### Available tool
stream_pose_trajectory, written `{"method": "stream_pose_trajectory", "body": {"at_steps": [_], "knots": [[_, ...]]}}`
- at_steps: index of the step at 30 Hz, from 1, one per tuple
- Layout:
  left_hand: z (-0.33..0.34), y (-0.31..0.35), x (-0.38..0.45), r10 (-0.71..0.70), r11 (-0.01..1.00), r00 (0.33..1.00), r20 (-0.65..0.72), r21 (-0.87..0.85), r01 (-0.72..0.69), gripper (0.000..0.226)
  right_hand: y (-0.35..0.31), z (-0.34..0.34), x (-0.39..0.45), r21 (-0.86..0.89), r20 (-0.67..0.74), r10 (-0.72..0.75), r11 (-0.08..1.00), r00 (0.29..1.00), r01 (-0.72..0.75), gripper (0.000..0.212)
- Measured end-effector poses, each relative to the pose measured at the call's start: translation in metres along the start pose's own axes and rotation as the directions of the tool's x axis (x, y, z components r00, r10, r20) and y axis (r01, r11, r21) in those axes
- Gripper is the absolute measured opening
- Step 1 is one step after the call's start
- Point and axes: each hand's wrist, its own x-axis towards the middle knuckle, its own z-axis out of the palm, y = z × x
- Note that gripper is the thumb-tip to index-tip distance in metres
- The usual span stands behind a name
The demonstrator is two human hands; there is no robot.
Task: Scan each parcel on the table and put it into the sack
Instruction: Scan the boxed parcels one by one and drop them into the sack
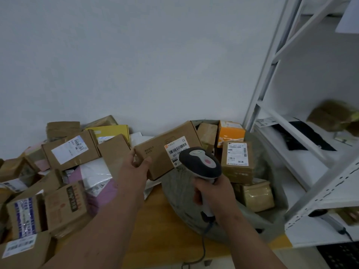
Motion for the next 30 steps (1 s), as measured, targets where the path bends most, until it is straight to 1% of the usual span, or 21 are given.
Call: {"method": "stream_pose_trajectory", "body": {"at_steps": [3,8,14,16,23,26,28,30], "knots": [[0.009,0.000,-0.003,-0.006,1.000,1.000,-0.001,-0.015,0.006,0.058,0.005,-0.010,0.006,-0.029,0.033,0.017,0.999,0.999,-0.016,0.011],[0.020,0.002,-0.006,-0.014,0.999,1.000,-0.010,-0.044,0.013,0.058,0.011,-0.020,0.013,-0.015,0.045,0.020,1.000,0.999,-0.020,0.015],[0.028,0.003,-0.007,-0.022,0.999,1.000,-0.007,-0.048,0.022,0.055,0.008,-0.029,0.017,-0.043,0.070,-0.009,0.999,0.997,0.012,0.011],[0.030,0.004,-0.007,-0.027,0.999,1.000,-0.011,-0.043,0.027,0.057,0.009,-0.031,0.018,-0.039,0.075,-0.005,0.999,0.997,0.008,0.009],[0.038,0.005,-0.010,-0.037,0.998,0.999,-0.005,-0.056,0.036,0.057,0.009,-0.041,0.021,-0.050,0.081,-0.016,0.999,0.997,0.020,0.013],[0.041,0.006,-0.010,-0.035,0.998,0.999,0.012,-0.051,0.035,0.055,0.009,-0.044,0.023,-0.045,0.079,-0.009,0.999,0.997,0.012,0.008],[0.043,0.006,-0.011,-0.054,0.997,0.998,0.018,-0.063,0.055,0.054,0.011,-0.045,0.024,-0.034,0.062,0.005,0.999,0.998,-0.003,0.005],[0.046,0.006,-0.011,-0.090,0.991,0.996,0.002,-0.104,0.090,0.053,0.013,-0.046,0.024,0.015,0.028,0.023,1.000,0.999,-0.023,0.006]]}}
